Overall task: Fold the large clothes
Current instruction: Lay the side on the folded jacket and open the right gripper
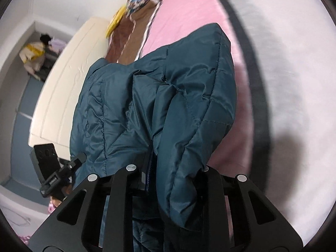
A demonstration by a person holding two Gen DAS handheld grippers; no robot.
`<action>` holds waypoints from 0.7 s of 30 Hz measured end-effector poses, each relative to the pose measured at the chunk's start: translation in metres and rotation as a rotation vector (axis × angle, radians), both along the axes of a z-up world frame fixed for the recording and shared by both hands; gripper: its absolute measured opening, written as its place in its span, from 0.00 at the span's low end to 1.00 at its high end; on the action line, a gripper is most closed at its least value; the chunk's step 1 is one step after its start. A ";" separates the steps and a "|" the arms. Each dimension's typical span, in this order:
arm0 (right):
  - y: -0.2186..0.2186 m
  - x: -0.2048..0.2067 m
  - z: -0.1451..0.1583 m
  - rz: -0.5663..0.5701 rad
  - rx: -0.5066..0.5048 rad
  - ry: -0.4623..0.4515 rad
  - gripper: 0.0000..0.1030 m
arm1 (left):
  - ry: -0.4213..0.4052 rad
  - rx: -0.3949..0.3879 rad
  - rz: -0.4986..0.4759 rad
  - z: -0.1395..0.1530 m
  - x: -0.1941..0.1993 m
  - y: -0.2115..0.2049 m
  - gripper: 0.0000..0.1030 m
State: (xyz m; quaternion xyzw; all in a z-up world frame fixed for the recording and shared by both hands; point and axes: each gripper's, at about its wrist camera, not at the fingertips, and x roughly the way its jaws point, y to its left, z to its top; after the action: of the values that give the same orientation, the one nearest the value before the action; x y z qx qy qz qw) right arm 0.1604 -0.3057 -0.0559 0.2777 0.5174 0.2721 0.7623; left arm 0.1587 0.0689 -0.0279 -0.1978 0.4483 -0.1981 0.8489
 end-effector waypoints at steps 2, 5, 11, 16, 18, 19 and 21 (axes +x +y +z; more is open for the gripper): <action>0.018 0.002 -0.003 0.020 -0.035 0.006 0.25 | 0.030 -0.028 0.015 -0.009 0.005 0.015 0.49; 0.029 0.005 -0.011 0.004 -0.076 0.027 0.40 | 0.071 -0.044 0.024 -0.022 0.012 0.021 0.60; 0.014 0.000 -0.009 -0.086 -0.056 0.104 0.56 | 0.097 0.074 0.047 -0.002 0.007 0.017 0.69; 0.004 -0.024 0.037 -0.086 -0.116 -0.012 0.56 | -0.132 0.268 0.115 0.055 -0.028 0.020 0.79; 0.005 -0.044 0.060 -0.083 -0.208 -0.091 0.57 | -0.193 0.363 0.145 0.074 -0.039 0.015 0.80; 0.009 -0.051 0.069 -0.082 -0.247 -0.120 0.57 | -0.218 0.418 0.165 0.082 -0.046 0.007 0.80; 0.013 -0.079 0.088 -0.075 -0.333 -0.200 0.59 | -0.223 0.497 0.199 0.087 -0.054 -0.001 0.80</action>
State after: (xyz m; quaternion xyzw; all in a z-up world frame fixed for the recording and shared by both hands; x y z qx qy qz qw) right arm 0.0810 -0.2922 0.0320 0.1383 0.4664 0.1802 0.8549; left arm 0.1052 0.0679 0.0591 -0.0038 0.3655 -0.0183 0.9306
